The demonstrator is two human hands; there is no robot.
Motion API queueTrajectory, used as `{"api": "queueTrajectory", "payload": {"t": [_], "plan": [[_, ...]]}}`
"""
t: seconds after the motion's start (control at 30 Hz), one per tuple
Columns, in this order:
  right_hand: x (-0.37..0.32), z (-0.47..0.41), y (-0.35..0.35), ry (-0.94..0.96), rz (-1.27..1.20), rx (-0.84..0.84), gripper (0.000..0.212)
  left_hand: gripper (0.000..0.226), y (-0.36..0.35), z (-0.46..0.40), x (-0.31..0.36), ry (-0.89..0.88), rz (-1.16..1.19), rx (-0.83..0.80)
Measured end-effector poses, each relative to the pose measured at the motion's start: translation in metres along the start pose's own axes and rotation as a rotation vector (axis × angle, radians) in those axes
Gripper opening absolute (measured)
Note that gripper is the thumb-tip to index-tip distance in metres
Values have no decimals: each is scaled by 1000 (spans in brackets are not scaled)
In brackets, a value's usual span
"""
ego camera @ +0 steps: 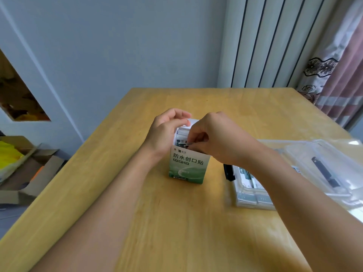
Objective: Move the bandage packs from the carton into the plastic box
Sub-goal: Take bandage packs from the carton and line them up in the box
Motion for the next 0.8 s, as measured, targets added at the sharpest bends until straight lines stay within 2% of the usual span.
{"api": "queueTrajectory", "payload": {"t": [0.17, 0.23, 0.3, 0.33, 0.37, 0.4, 0.47, 0.5, 0.57, 0.7, 0.8], "plan": [[5, 2, 21, -36, -96, 53, 5, 43, 14, -10, 25, 86, -397, -277], [14, 6, 35, -88, -194, 74, 4, 57, 16, -5, 42, 151, -586, -259], [20, 10, 48, -123, -324, 89, 7, 80, 19, 0, 62, 82, -708, -171], [23, 12, 55, -126, -392, 99, 7, 92, 18, 4, 74, -1, -676, -113], [25, 14, 60, -123, -461, 106, 7, 95, 14, 8, 83, -58, -546, -78], [27, 16, 66, -116, -529, 116, 6, 90, 7, 12, 91, -66, -357, -100], [30, 19, 75, -105, -665, 143, 5, 80, -16, 20, 98, 69, -1, -272], [33, 22, 82, -105, -725, 160, 5, 79, -32, 25, 100, 170, 102, -369], [39, 29, 89, -116, -798, 192, 6, 75, -55, 32, 97, 319, 183, -468], [58, 49, 96, -170, -731, 297, 5, 63, -90, 32, 85, 405, 229, -483], [74, 65, 95, -212, -628, 348, 24, 62, -117, 30, 75, 425, 308, -457]]}}
Point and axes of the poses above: each hand's wrist, its own z-axis away from the middle knuckle, its own y-axis out of the back of the hand, x = y × z, the point moved 1 cm from there along -z, towards the middle knuckle, and after that the axes turned 12 degrees about z, right-handed, at the moved point
